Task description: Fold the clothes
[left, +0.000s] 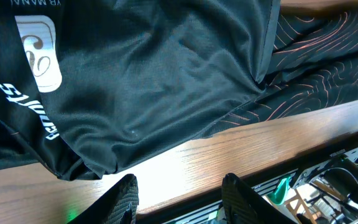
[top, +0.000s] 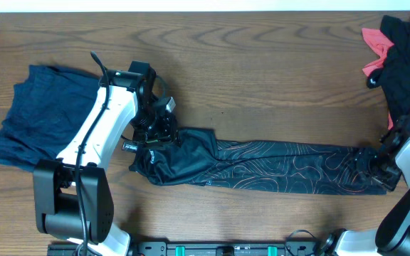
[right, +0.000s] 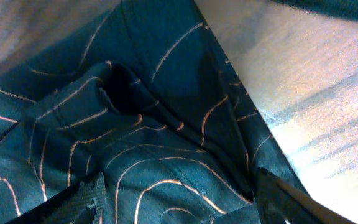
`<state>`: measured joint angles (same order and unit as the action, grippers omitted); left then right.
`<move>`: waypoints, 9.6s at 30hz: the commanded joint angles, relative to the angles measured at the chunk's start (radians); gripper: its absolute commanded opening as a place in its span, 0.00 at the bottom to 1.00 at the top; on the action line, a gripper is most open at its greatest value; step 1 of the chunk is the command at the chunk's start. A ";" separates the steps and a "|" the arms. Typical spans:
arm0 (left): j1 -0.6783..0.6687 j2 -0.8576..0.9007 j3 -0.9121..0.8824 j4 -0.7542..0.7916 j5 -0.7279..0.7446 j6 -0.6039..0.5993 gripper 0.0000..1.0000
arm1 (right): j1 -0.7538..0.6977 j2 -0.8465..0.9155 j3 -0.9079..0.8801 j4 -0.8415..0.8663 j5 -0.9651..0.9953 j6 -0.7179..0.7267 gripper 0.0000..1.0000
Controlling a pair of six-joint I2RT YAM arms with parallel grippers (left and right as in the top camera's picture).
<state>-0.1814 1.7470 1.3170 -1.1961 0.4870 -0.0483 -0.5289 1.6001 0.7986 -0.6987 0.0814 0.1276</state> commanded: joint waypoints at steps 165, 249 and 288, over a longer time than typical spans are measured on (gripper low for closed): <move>-0.800 0.206 0.039 0.391 -0.247 0.042 0.58 | -0.013 0.006 -0.055 0.070 -0.056 -0.031 0.73; -0.752 0.242 0.060 0.556 -0.369 -0.402 0.06 | -0.013 0.006 -0.055 0.067 -0.072 -0.031 0.74; -0.344 0.076 0.061 0.164 -0.445 -0.305 0.37 | -0.015 -0.006 0.048 -0.099 0.032 0.026 0.98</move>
<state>-0.5613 1.8492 1.3720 -1.0233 0.0555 -0.3656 -0.5293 1.5906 0.8028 -0.7929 0.0666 0.1322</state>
